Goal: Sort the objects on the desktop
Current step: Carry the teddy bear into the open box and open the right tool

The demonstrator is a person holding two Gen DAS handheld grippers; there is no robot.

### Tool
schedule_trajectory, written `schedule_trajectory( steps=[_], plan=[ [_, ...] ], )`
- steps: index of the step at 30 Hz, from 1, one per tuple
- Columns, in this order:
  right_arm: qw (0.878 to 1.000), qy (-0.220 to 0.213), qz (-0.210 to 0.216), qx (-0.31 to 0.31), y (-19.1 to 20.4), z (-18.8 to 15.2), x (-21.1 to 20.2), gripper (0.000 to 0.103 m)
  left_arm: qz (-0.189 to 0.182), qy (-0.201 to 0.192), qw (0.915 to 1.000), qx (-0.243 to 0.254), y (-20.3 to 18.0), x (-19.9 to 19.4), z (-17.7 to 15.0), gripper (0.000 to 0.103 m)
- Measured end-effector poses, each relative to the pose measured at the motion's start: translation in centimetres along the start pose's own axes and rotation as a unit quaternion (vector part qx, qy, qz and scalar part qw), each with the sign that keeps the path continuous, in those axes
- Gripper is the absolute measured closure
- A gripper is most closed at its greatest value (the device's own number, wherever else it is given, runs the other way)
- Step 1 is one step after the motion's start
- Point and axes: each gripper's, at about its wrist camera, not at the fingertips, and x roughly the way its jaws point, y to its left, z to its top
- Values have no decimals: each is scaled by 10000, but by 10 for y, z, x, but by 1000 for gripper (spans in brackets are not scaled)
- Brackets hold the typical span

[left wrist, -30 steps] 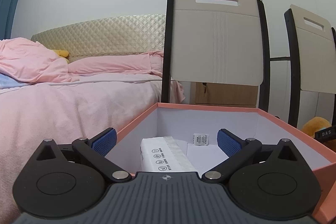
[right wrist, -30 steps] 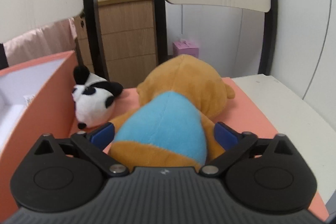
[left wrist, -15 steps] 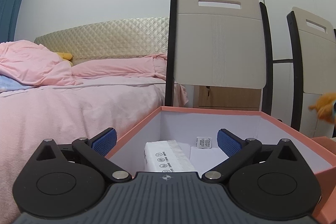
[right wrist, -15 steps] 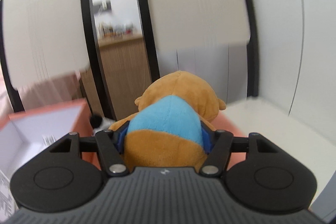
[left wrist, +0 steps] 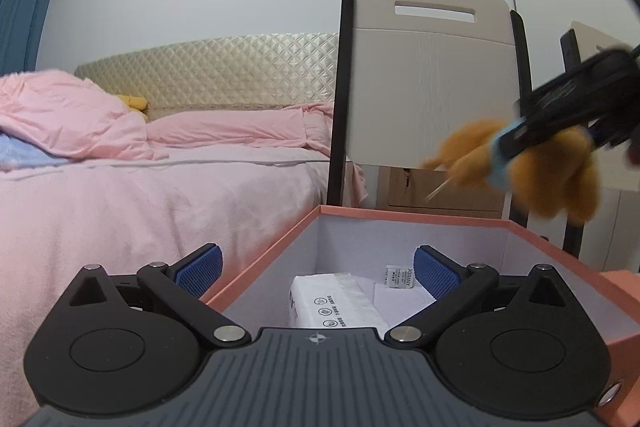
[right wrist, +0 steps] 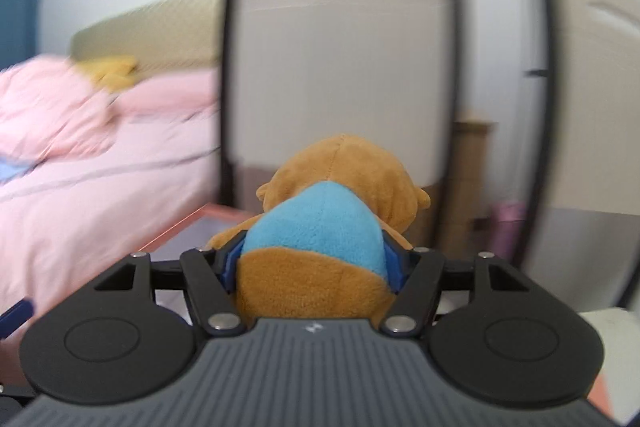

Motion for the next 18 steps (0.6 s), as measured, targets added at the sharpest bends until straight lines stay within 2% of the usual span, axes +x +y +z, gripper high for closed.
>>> schedule_trajectory(
  steps=[2,4,6,9,14,18],
  plan=[
    [9989,333,303,-95,17,-2,27,37,-44,49,9998,-197,8,3,1,0],
    [9961,638,561,-249,31,-6,55,37,28,29,9998,-186,11,4,1,0],
    [9920,898,680,-579,46,-12,80,37,20,6,9998,-182,13,5,2,0],
    [9876,1202,736,-691,63,-24,108,37,-10,-38,9999,-154,12,4,2,0],
    [9818,1661,777,-485,56,-38,142,36,39,-72,10000,-18,11,6,0,0],
    [9769,1920,854,-381,52,-45,154,28,116,-106,9999,-19,9,8,-1,0]
  ],
)
